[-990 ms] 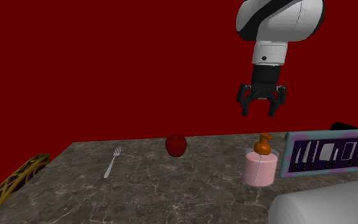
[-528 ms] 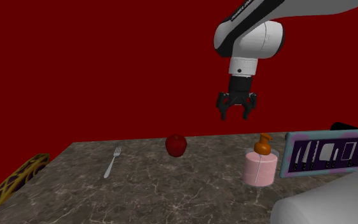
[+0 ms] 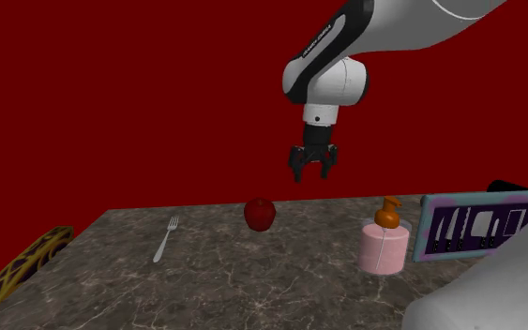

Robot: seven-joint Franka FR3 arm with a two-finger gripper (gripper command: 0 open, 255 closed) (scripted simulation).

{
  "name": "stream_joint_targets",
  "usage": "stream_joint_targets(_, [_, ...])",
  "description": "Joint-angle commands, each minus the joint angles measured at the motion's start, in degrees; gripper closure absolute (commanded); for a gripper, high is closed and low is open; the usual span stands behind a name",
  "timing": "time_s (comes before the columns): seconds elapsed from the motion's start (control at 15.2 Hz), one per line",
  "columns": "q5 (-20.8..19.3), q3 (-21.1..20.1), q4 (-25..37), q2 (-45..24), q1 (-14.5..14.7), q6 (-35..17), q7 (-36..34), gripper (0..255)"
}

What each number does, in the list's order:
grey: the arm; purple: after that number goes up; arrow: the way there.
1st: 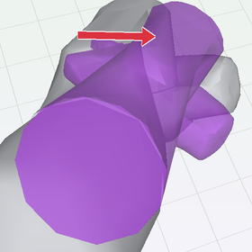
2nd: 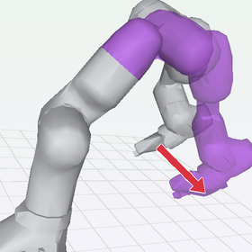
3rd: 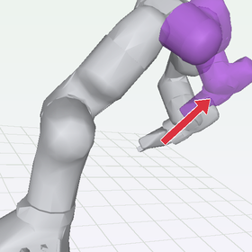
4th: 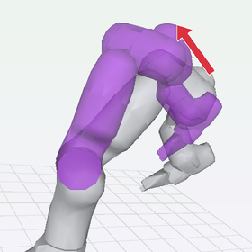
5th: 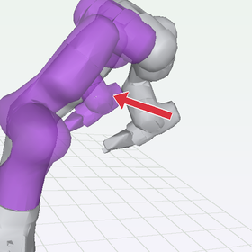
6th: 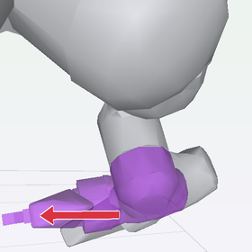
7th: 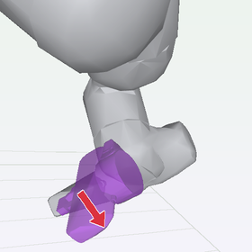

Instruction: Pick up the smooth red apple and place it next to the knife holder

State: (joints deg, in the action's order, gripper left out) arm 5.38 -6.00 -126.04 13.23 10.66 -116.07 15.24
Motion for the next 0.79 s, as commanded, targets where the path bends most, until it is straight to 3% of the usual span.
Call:
stream_joint_targets(0.0, [0.0,-0.8,2.2,-3.5,0.9,-1.9,1.3,0])
stream_joint_targets(0.73, [-2.7,-6.0,15.6,-20.8,6.0,-8.4,5.4,0])
